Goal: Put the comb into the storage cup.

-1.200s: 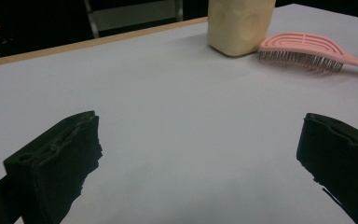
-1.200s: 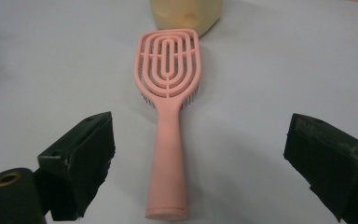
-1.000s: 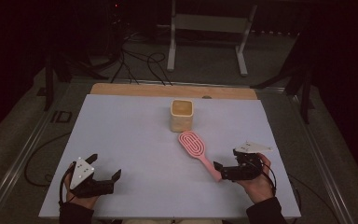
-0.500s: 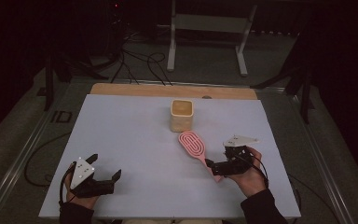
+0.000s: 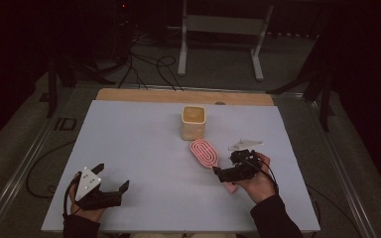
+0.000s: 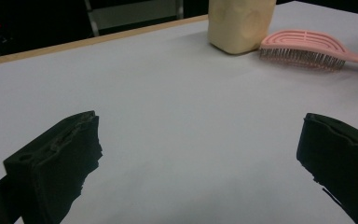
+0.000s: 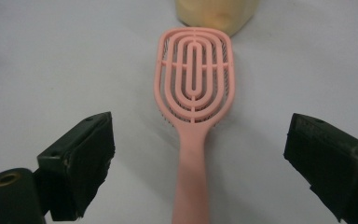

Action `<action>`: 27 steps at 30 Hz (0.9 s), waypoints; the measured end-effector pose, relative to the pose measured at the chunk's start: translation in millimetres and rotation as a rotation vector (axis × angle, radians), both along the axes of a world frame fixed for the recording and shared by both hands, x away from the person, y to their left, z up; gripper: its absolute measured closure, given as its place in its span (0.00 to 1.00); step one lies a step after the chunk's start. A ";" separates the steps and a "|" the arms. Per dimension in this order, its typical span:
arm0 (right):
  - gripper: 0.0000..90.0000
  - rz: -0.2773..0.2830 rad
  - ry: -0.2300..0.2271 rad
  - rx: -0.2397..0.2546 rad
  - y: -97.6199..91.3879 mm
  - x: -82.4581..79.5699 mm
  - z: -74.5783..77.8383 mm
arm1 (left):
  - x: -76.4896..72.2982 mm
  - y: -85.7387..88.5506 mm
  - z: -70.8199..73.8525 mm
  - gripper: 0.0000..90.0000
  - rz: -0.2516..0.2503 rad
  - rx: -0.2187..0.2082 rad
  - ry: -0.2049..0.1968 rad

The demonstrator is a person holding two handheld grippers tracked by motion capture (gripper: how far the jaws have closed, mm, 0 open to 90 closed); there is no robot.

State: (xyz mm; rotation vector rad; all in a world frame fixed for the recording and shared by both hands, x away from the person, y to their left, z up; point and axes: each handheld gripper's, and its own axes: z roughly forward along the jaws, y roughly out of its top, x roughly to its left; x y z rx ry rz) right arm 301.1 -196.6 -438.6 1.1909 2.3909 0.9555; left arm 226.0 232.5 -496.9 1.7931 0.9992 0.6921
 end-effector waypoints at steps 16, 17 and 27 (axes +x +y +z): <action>0.09 0.019 0.082 -0.082 14.7 17.5 -13.8 | 0.3 -1.3 -0.6 0.00 -0.004 0.010 0.005; 0.09 0.019 0.082 -0.082 14.7 17.5 -13.8 | 0.3 -1.3 -0.6 0.00 -0.004 0.010 0.005; 0.10 0.041 0.120 -0.131 20.8 24.7 -17.4 | 0.3 -2.6 -0.9 0.00 -0.005 0.018 0.005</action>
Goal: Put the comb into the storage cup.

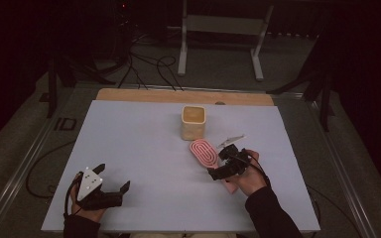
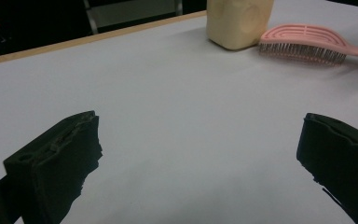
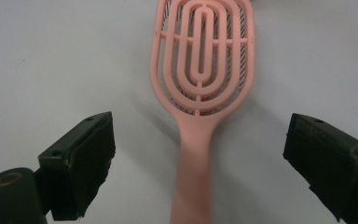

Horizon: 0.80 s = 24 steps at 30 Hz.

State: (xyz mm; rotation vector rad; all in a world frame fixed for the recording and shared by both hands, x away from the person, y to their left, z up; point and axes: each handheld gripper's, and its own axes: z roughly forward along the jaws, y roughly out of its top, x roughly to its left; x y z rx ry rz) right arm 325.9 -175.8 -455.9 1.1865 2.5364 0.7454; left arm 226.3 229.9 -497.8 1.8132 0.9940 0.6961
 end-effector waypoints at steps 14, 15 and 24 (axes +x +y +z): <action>0.14 0.010 0.089 -0.033 5.3 12.3 -9.4 | -0.1 -0.2 0.0 0.00 -0.002 0.007 0.000; 0.14 0.008 0.089 -0.033 5.3 13.0 -10.0 | 0.0 -0.4 -0.1 0.00 -0.002 0.005 0.000; 0.18 0.005 0.136 -0.044 6.3 19.6 -16.9 | 0.1 -0.3 -0.3 0.00 -0.003 0.008 0.001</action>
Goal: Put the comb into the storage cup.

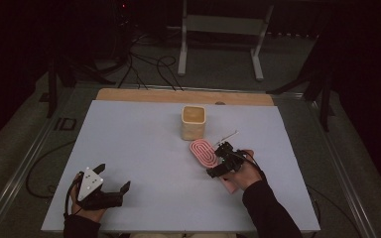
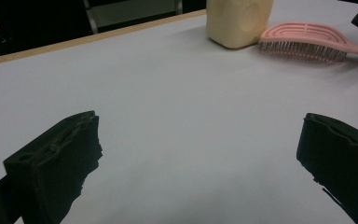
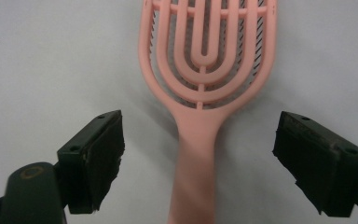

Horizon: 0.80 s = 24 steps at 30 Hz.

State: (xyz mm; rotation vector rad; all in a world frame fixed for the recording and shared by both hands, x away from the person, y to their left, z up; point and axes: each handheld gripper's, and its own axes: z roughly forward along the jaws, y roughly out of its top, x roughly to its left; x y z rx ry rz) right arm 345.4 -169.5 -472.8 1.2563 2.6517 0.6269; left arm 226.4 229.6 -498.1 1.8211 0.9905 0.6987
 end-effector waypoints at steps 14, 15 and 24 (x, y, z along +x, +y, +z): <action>0.26 0.007 0.045 -0.029 5.0 5.6 -6.0 | 0.1 0.0 -0.2 0.00 0.000 0.000 0.002; 0.26 0.007 0.045 -0.029 5.0 5.6 -6.0 | 0.1 0.0 -0.2 0.00 0.000 0.000 0.002; 0.35 0.025 0.074 -0.052 8.7 7.5 -12.0 | 0.2 0.0 -0.3 0.00 0.000 0.002 0.003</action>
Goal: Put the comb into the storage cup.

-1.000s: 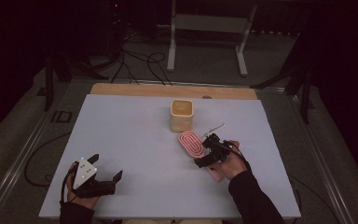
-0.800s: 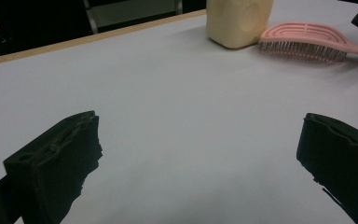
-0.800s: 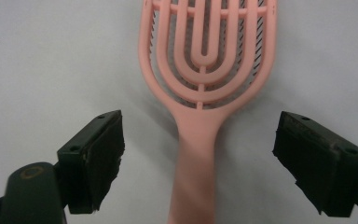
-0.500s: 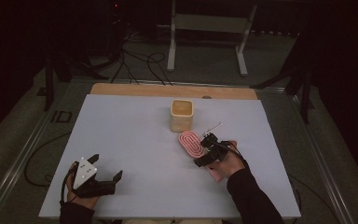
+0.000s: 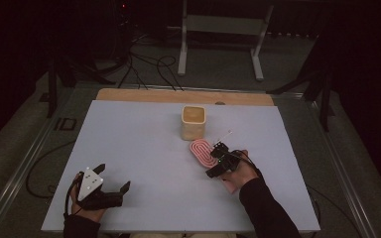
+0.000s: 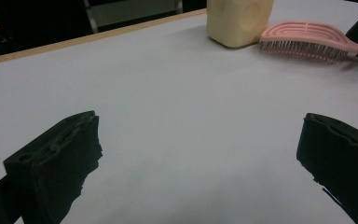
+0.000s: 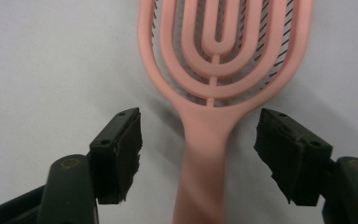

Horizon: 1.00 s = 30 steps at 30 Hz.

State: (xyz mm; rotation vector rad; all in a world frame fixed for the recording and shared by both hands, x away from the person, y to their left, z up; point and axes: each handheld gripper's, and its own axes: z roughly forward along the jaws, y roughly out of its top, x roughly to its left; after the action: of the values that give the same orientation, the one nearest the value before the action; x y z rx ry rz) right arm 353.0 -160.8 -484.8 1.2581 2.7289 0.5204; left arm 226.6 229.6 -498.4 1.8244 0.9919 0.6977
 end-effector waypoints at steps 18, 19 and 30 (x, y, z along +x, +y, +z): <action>0.51 0.005 0.045 -0.035 2.1 5.8 -7.7 | 0.0 -1.1 -0.3 0.00 -0.001 0.010 -0.001; 0.51 0.005 0.045 -0.035 2.1 5.8 -7.7 | 0.0 -1.2 -0.3 0.00 -0.002 0.010 -0.001; 0.66 0.037 0.055 -0.095 8.4 9.6 -6.3 | 0.0 -0.9 -0.2 0.00 -0.002 0.012 -0.002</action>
State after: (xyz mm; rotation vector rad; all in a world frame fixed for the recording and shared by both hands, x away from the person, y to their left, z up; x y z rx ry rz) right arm 362.5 -152.4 -491.1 1.2198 2.7898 0.3602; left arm 226.5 228.7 -498.6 1.8348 0.9865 0.7053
